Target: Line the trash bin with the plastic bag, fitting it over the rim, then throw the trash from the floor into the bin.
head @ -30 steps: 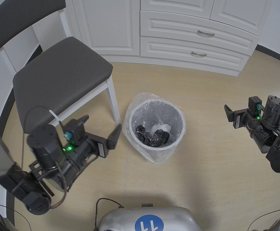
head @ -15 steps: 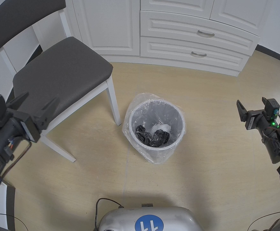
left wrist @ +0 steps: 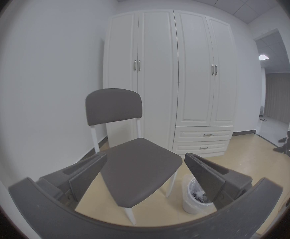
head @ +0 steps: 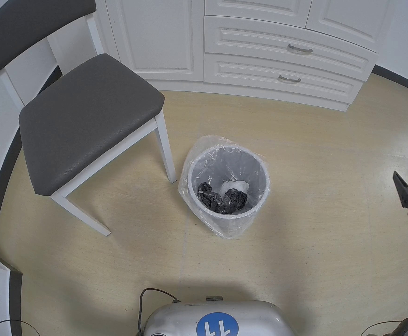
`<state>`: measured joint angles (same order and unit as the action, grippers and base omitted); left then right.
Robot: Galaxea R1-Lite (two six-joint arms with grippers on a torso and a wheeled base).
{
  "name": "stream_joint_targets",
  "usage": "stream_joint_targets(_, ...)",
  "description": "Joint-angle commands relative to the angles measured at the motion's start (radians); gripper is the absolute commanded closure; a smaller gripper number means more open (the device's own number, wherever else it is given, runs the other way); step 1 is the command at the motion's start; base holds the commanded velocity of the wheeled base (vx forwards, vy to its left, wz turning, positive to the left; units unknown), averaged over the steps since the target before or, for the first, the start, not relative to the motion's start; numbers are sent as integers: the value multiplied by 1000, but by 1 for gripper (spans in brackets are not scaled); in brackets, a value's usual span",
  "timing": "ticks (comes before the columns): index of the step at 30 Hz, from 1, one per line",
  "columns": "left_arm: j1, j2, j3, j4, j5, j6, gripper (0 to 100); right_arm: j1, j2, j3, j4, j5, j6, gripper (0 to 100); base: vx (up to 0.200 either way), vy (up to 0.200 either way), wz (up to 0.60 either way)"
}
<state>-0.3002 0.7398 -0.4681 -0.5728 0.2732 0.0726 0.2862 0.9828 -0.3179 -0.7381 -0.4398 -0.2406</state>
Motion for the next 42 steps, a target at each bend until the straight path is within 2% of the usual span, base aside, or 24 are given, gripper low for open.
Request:
stream_joint_targets(1, 93, -250, 40, 116, 3, 26, 0, -70, -365, 5, 189, -25, 1, 0, 0, 0, 0)
stream_joint_targets(8, 154, -399, 31, 255, -3, 32, 0, -177, -513, 17, 238, -19, 6, 0, 0, 0, 0)
stream_joint_targets(20, 194, -536, 31, 317, 1, 29, 0, -185, -688, 20, 240, -19, 101, 0, 0, 0, 0)
stream_joint_targets(27, 240, -649, 39, 367, 1, 29, 0, -206, -832, 31, 286, -17, 107, 0, 0, 0, 0)
stream_joint_targets(30, 277, -685, 39, 415, -6, 27, 0, -209, -889, 46, 318, 6, 130, 0, 0, 0, 0)
stream_joint_targets(33, 289, -721, 51, 473, -9, 27, 0, -272, -932, 76, 338, 70, 167, 0, 0, 0, 0)
stream_joint_targets(37, 294, -735, 115, 484, -6, 21, 0, -288, -983, 141, 382, 167, 170, 0, 0, 0, 0)
stream_joint_targets(42, 296, -738, 227, 464, -5, 10, 0, -288, -983, 240, 381, 187, 167, 0, 0, 0, 0)
